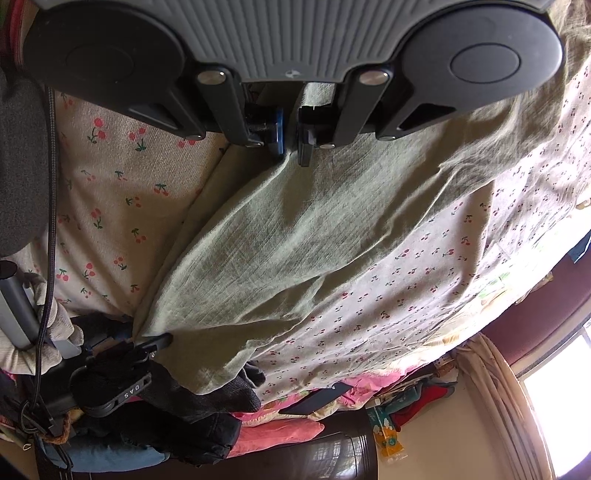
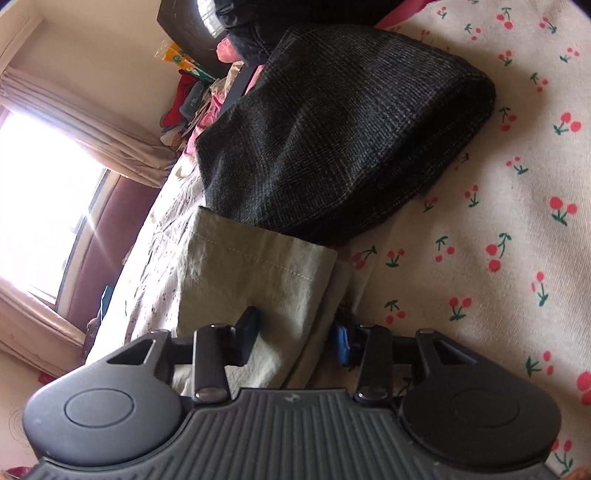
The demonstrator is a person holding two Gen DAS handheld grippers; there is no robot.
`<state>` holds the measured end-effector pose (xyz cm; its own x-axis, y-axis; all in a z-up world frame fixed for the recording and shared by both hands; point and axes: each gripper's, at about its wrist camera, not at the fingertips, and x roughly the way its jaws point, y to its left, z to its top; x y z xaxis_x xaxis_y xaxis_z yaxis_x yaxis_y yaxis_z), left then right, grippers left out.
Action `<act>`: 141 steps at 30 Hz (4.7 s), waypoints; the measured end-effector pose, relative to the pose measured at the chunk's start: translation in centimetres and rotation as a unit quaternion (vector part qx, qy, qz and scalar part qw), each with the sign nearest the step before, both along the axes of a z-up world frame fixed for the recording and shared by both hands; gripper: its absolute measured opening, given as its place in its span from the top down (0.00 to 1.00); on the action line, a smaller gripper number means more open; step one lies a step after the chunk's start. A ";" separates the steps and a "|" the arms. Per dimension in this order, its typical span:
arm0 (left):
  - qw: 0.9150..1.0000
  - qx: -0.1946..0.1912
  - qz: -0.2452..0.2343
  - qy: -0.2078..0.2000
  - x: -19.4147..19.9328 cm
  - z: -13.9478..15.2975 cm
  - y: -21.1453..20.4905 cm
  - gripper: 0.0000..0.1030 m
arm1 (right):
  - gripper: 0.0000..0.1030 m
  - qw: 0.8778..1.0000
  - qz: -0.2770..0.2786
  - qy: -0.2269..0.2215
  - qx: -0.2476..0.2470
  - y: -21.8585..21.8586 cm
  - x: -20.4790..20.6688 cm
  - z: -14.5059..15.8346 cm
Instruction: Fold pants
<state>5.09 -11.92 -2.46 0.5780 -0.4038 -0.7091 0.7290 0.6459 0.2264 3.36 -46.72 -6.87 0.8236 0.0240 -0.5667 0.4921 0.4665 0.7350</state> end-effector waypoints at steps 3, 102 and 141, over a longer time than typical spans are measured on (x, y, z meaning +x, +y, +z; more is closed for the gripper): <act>1.000 0.002 -0.002 -0.001 0.0 0.4 -0.4 0.77 | 0.96 0.999 -0.018 -0.016 0.047 -1.1 -0.6 -0.4; 0.984 -0.051 0.166 -0.040 -0.1 -0.4 6.8 0.57 | 0.67 0.998 0.068 0.011 -0.015 2.4 -7.1 1.6; 0.960 -0.164 0.228 -0.010 -1.3 5.6 19.6 0.50 | 0.96 0.932 0.306 -0.147 -0.129 22.7 7.5 15.5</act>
<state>3.74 7.68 3.12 0.7603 -0.3041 -0.5739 0.3503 0.9361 -0.0319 10.81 -24.04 8.61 0.8210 0.4339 -0.3710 -0.1283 0.7735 0.6206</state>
